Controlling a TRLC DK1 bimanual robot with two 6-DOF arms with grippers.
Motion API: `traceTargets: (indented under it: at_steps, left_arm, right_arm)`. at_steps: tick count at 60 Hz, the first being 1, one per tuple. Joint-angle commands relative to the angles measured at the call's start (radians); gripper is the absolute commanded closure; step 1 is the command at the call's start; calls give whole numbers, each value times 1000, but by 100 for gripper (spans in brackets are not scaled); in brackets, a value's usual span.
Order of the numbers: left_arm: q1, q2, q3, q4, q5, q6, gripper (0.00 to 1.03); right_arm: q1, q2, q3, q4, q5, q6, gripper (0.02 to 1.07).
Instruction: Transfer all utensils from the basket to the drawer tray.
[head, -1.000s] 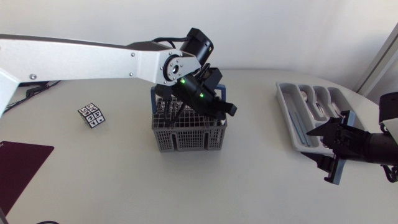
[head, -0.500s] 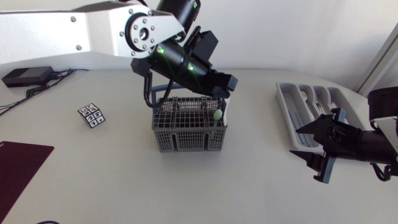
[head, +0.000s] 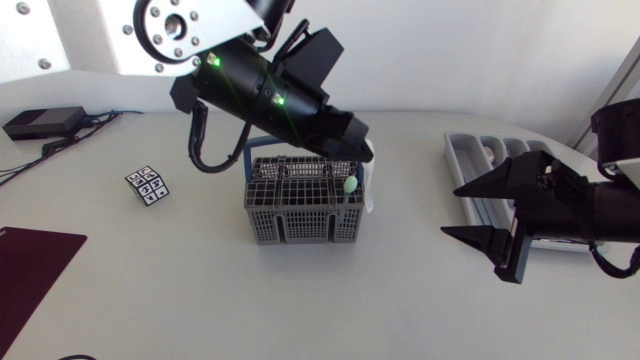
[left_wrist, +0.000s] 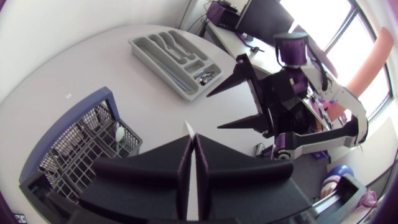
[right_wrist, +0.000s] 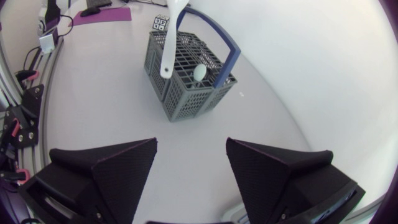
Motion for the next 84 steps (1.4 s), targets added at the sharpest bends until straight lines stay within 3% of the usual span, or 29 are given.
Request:
traceTargets:
  at_steps: [1,22,54,76,78,81,83,84]
  left_arm:
    - [-21,-18,-50,-29,30,88,100]
    - [-141,-72,-117,-75,96,252,100]
    - [-164,-95,-139,-99,114,308,100]
    - [-161,-112,-145,-94,114,306,99]
    - [-159,-112,-142,-93,114,304,93]
    - [-159,-112,-140,-91,114,301,76]
    - [-161,-113,-140,-88,114,301,61]
    - [-162,-113,-140,-85,114,301,47]
  right_arm:
    - [47,-9,45,-45,-25,66,26]
    - [300,-20,72,-93,-59,213,27]
    - [402,-64,52,-119,-117,266,93]
    - [395,-64,46,-139,-123,266,101]
    - [394,-64,48,-142,-123,266,101]
    - [392,-66,48,-145,-123,266,101]
    - [392,-69,48,-146,-123,266,101]
    - [391,-72,46,-148,-122,266,101]
